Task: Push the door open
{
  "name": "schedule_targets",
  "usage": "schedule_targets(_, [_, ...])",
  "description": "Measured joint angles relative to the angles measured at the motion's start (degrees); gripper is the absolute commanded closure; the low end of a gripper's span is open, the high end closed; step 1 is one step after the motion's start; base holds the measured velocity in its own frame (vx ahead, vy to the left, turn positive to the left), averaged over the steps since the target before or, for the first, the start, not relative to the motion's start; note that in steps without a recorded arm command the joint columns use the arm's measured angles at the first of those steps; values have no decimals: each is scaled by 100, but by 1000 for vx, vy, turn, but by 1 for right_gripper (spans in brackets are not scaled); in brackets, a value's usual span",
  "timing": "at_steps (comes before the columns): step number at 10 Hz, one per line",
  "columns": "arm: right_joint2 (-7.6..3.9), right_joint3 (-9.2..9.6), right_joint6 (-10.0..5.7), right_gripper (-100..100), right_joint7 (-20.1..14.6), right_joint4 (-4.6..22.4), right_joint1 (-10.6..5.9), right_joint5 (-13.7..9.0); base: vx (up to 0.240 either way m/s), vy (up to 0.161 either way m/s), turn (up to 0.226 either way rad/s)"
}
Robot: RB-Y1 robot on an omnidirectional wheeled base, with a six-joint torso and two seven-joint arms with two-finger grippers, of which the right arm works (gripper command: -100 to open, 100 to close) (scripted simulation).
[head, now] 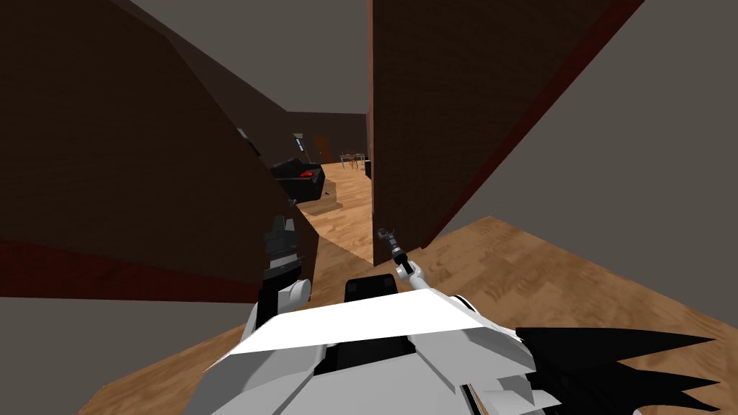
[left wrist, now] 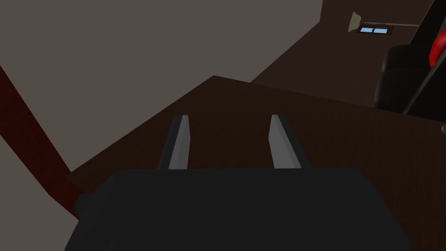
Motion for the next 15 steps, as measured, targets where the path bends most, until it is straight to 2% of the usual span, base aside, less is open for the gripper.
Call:
schedule_targets(2, [-3, -69, -3, 100, 45, 76, -32, -44, 167, 77, -31])
schedule_targets(3, [-19, -69, 69, 100, 39, -79, 44, -48, 158, 60, -24])
schedule_targets(7, [-19, -335, -114, 100, 232, 259, -132, -209, 183, 87, -54])
schedule_targets(9, [-26, -417, -13, 100, 262, 128, -107, -260, 148, 102, -69])
schedule_targets(10, [-51, -511, -51, 100, 302, 291, -197, -320, 127, 76, -26])
schedule_targets(12, [-61, -595, -55, 100, 336, 180, -72, -372, 161, 92, -68])
schedule_targets(13, [-75, -667, -68, 100, 371, 269, -126, -417, 156, 109, -70])
schedule_targets(14, [-59, -723, 20, 100, 402, 141, -72, -449, 169, 123, -88])
schedule_targets(15, [-62, -797, 32, 100, 436, 156, -85, -495, 193, 124, -73])
